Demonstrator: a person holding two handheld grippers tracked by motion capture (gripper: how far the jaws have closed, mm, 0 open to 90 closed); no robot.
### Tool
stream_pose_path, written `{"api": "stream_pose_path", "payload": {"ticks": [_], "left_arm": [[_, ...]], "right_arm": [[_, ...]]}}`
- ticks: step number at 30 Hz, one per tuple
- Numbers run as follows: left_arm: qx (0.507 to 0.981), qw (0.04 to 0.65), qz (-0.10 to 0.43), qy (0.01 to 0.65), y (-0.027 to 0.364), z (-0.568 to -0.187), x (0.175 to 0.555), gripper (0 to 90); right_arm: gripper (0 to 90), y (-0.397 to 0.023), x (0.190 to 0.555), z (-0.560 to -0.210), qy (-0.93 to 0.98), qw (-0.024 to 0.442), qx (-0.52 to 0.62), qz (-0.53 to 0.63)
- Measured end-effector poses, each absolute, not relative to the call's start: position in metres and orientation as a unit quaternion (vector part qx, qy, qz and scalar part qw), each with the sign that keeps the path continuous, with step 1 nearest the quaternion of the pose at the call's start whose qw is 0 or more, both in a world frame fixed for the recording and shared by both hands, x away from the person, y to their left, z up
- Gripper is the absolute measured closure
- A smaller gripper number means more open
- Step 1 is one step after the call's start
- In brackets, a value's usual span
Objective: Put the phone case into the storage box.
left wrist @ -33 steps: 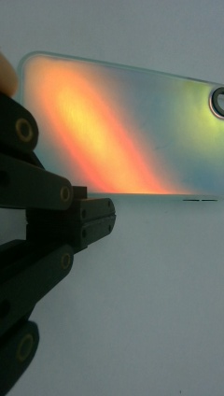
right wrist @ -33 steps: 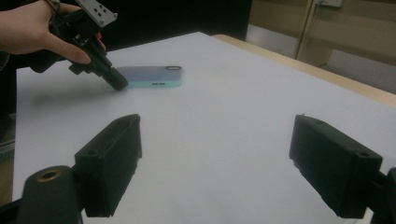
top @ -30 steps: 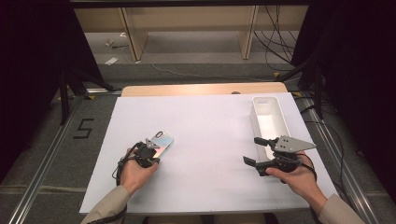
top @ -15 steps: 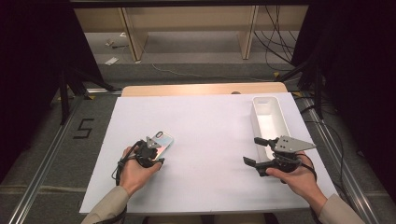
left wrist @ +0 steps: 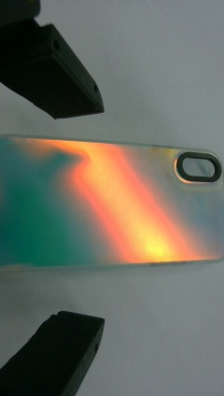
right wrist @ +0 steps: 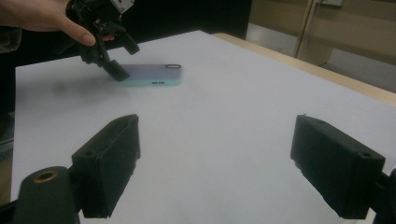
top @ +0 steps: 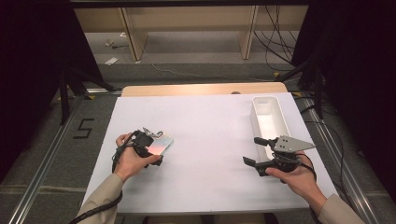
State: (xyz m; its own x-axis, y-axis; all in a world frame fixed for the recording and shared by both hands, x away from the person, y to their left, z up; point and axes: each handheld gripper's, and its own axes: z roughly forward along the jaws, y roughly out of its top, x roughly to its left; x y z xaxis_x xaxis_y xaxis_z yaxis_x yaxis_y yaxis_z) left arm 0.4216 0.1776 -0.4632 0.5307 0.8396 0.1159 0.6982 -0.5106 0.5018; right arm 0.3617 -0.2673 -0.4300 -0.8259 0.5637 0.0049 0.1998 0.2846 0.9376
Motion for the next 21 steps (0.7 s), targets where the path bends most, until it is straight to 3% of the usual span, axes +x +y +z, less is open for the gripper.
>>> {"api": "stream_pose_path", "payload": {"ticks": [21], "left_arm": [[0.866, 0.156, 0.151, 0.45, 0.176, -0.469, 0.449, 0.0]], "right_arm": [[16.4, -0.268, 0.362, -0.43, 0.784, 0.166, 0.243, 0.547]]}}
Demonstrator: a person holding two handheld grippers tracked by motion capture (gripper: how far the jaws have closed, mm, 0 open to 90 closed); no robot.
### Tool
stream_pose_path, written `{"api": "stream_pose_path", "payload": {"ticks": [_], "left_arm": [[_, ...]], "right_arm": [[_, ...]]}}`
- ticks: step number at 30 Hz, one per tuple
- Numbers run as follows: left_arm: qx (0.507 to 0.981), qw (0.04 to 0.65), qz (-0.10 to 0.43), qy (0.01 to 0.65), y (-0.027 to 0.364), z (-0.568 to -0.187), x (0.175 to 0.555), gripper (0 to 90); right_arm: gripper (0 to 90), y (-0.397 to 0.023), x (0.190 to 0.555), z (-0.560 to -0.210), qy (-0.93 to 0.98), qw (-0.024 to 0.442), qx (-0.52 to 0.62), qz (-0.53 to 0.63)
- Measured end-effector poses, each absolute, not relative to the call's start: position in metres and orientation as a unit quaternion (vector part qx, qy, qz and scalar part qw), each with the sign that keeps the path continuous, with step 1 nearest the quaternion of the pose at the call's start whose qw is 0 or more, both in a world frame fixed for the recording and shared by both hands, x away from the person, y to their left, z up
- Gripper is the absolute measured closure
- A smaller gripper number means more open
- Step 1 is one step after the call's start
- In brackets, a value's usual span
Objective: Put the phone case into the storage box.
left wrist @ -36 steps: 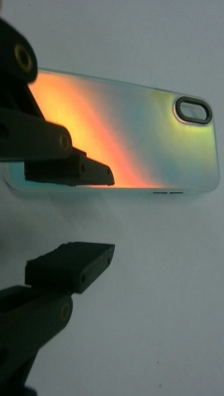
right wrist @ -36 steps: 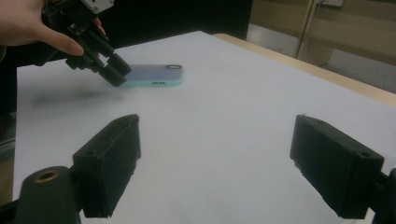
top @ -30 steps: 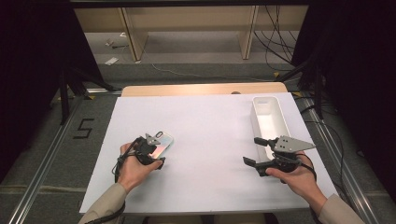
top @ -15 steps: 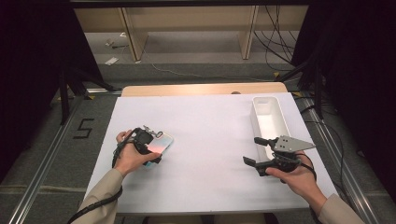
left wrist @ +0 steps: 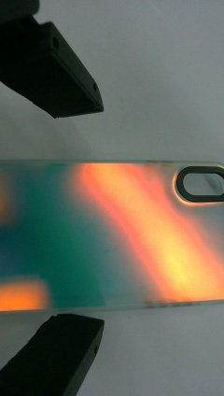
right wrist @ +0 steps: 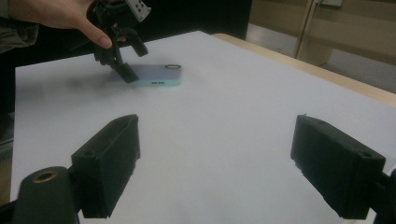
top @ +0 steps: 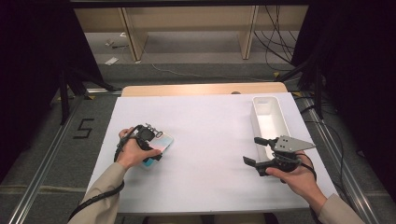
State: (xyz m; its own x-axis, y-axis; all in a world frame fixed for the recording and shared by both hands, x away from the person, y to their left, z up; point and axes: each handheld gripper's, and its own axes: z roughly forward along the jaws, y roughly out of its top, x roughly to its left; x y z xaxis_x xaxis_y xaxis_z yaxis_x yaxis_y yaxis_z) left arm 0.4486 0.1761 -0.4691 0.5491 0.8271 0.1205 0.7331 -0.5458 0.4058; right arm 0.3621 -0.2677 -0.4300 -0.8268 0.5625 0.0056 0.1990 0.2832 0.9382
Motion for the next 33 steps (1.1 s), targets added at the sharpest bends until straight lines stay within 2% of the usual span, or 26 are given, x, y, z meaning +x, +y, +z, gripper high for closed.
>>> {"api": "stream_pose_path", "payload": {"ticks": [12, 33], "left_arm": [[0.875, 0.129, 0.123, 0.451, 0.175, -0.473, 0.457, 0.4], [0.877, 0.116, 0.072, 0.46, 0.173, -0.471, 0.464, 12.2]], "right_arm": [[16.4, -0.267, 0.362, -0.43, 0.784, 0.165, 0.243, 0.547], [16.3, -0.266, 0.363, -0.431, 0.786, 0.162, 0.242, 0.546]]}}
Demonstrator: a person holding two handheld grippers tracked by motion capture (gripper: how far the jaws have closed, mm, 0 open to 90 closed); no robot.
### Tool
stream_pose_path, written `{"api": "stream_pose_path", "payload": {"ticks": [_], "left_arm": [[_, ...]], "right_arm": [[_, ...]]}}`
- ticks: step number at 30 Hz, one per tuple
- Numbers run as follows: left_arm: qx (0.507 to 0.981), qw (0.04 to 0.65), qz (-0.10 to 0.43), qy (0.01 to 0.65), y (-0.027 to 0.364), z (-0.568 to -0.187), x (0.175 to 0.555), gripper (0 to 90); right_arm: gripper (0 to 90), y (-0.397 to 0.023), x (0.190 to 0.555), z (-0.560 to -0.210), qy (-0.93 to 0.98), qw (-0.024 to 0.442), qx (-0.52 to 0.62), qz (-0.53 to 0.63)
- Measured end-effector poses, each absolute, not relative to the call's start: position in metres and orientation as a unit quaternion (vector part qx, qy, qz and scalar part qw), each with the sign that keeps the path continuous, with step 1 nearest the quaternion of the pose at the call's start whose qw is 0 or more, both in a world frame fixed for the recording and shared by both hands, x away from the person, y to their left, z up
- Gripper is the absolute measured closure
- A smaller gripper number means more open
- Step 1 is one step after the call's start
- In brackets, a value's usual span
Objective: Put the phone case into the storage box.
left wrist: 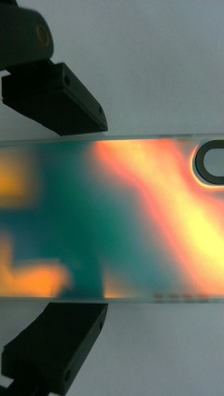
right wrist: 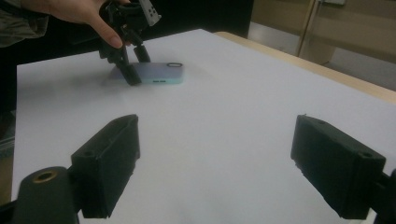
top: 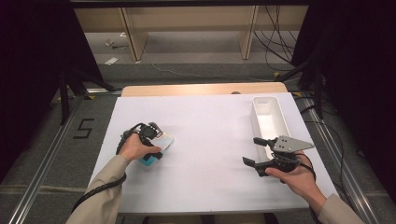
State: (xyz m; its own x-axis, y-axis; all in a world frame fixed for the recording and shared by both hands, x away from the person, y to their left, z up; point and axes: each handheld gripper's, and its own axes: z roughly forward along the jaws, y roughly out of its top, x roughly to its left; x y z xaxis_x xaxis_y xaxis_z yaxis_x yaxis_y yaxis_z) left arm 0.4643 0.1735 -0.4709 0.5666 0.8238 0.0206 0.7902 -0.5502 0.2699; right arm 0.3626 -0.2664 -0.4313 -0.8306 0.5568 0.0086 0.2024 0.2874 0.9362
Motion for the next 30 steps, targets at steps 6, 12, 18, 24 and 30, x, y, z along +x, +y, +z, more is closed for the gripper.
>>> {"api": "stream_pose_path", "payload": {"ticks": [6, 12, 18, 24, 30], "left_arm": [[0.877, 0.116, 0.06, 0.462, 0.1739, -0.4705, 0.4664, 14.7], [0.875, 0.118, 0.057, 0.467, 0.1745, -0.4705, 0.4668, 16.1], [0.873, 0.118, 0.057, 0.47, 0.1744, -0.4702, 0.4661, 16.8], [0.872, 0.118, 0.058, 0.472, 0.1741, -0.4703, 0.4659, 17.0], [0.872, 0.12, 0.057, 0.47, 0.175, -0.4703, 0.4655, 17.1]], "right_arm": [[16.4, -0.2664, 0.3624, -0.4312, 0.785, 0.162, 0.242, 0.546], [16.3, -0.2666, 0.3624, -0.4311, 0.786, 0.162, 0.243, 0.545], [16.3, -0.2663, 0.3622, -0.431, 0.786, 0.163, 0.242, 0.545], [16.3, -0.2663, 0.362, -0.4309, 0.786, 0.163, 0.241, 0.545], [16.3, -0.2663, 0.362, -0.4309, 0.786, 0.163, 0.242, 0.545]]}}
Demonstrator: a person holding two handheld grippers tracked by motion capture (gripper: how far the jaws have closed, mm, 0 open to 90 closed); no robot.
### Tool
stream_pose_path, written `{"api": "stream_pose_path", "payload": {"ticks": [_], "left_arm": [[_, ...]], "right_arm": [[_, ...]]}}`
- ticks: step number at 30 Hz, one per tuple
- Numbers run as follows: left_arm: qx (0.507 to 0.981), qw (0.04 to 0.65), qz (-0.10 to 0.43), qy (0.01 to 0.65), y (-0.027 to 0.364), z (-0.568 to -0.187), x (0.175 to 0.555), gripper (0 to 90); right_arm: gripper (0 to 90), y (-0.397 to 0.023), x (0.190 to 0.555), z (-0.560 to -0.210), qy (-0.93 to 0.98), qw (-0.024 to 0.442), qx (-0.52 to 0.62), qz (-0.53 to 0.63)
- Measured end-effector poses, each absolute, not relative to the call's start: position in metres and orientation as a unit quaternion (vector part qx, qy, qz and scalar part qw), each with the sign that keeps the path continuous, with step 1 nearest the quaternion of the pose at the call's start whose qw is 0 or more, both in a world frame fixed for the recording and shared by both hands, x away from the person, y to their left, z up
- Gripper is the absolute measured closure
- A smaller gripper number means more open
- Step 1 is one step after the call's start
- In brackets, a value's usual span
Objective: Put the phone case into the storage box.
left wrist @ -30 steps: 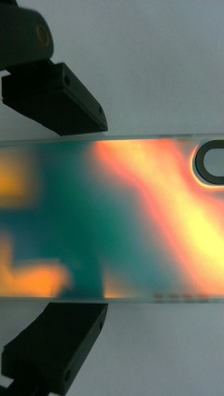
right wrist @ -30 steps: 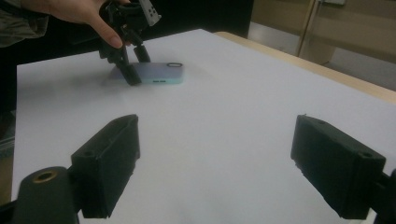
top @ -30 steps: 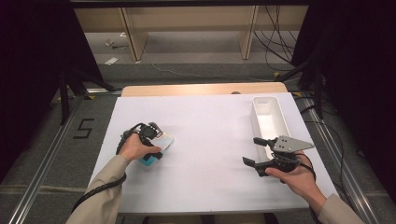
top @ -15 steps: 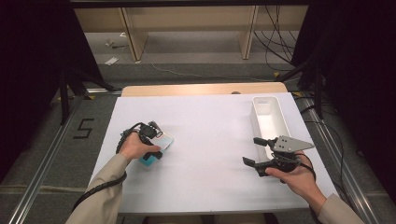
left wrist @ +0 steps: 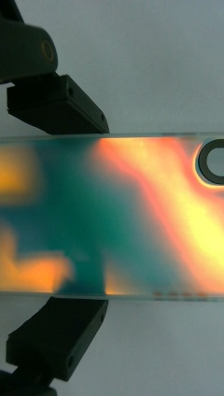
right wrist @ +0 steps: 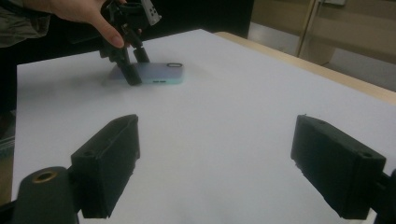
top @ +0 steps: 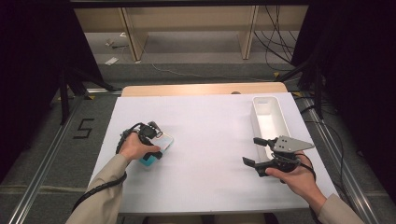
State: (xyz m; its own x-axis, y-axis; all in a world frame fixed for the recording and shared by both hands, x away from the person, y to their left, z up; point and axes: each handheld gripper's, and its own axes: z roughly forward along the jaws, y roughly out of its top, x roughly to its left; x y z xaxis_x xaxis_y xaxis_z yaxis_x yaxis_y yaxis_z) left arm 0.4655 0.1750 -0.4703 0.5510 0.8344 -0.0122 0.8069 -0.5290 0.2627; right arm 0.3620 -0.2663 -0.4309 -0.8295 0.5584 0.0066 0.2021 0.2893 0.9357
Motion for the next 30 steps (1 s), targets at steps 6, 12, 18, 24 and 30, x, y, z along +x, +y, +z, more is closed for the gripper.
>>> {"api": "stream_pose_path", "payload": {"ticks": [6, 12, 18, 24, 30], "left_arm": [[0.871, 0.122, 0.059, 0.471, 0.1752, -0.4704, 0.4647, 17.1], [0.871, 0.127, 0.063, 0.471, 0.1765, -0.4704, 0.4631, 17.1], [0.87, 0.133, 0.064, 0.47, 0.1776, -0.4705, 0.4614, 17.2], [0.868, 0.14, 0.068, 0.471, 0.1771, -0.4697, 0.4582, 17.1], [0.871, 0.146, 0.073, 0.464, 0.1762, -0.468, 0.4568, 17.1]], "right_arm": [[16.3, -0.2663, 0.3621, -0.4309, 0.786, 0.164, 0.242, 0.545], [16.2, -0.2664, 0.362, -0.4308, 0.786, 0.164, 0.242, 0.545], [16.3, -0.2661, 0.3619, -0.4309, 0.786, 0.164, 0.242, 0.545], [16.2, -0.2659, 0.3619, -0.431, 0.785, 0.165, 0.242, 0.545], [16.2, -0.266, 0.362, -0.431, 0.785, 0.165, 0.243, 0.545]]}}
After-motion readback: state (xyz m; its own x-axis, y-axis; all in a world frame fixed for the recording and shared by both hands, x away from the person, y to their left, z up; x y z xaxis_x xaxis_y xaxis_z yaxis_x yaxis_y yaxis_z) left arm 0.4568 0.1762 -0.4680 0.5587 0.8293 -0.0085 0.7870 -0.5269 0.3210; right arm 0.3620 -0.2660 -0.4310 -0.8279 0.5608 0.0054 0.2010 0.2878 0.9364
